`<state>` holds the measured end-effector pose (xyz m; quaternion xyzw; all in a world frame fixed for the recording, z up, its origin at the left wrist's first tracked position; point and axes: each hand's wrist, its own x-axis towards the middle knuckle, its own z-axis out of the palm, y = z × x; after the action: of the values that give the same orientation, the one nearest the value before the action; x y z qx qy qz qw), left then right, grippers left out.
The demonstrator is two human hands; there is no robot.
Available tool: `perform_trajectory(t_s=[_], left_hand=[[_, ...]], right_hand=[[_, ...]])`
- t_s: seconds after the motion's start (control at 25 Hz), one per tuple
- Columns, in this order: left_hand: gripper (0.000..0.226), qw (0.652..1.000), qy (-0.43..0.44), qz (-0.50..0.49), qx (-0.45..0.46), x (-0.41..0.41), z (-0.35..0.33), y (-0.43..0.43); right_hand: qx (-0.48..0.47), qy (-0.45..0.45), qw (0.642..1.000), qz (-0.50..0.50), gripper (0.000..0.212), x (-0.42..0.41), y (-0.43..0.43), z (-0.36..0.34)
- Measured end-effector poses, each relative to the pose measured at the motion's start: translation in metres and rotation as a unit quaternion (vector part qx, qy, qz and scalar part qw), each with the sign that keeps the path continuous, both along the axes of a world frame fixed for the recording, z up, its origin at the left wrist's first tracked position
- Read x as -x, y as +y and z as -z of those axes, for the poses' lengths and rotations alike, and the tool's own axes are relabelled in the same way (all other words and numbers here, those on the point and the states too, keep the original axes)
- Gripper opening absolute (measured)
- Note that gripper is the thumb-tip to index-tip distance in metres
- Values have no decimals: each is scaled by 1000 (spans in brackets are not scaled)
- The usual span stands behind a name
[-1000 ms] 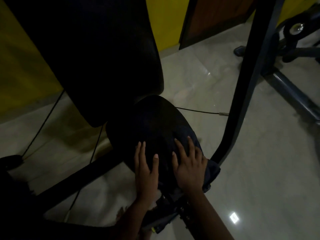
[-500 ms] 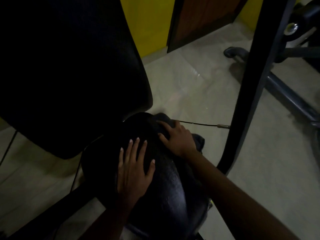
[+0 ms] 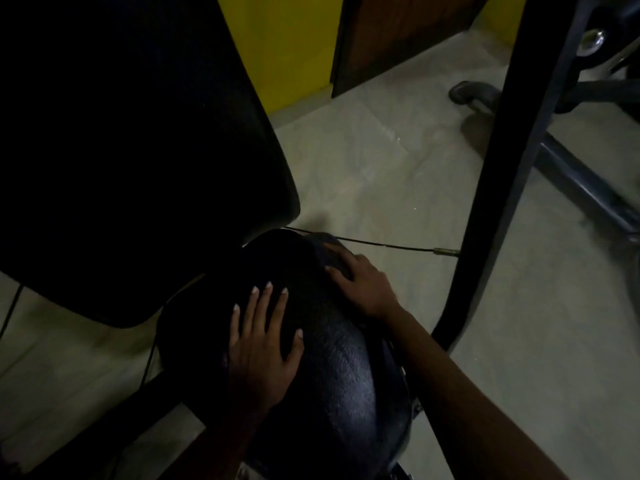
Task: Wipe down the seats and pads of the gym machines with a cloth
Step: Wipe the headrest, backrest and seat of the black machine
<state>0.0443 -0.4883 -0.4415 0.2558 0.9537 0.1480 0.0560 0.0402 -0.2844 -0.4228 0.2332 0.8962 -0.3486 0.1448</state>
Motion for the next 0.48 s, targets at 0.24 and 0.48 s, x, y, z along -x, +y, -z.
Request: perform_trajectory(t_s=[0.24,0.48], left_hand=[[60,1000,-7,-1,11,-1,-3,-3],[61,1000,9,-4,16,-2,3,-2]], right_hand=[[-20,-13,997,79,50,-86,-22,-32],[-29,-46,998,30,49,3,-8,-2]])
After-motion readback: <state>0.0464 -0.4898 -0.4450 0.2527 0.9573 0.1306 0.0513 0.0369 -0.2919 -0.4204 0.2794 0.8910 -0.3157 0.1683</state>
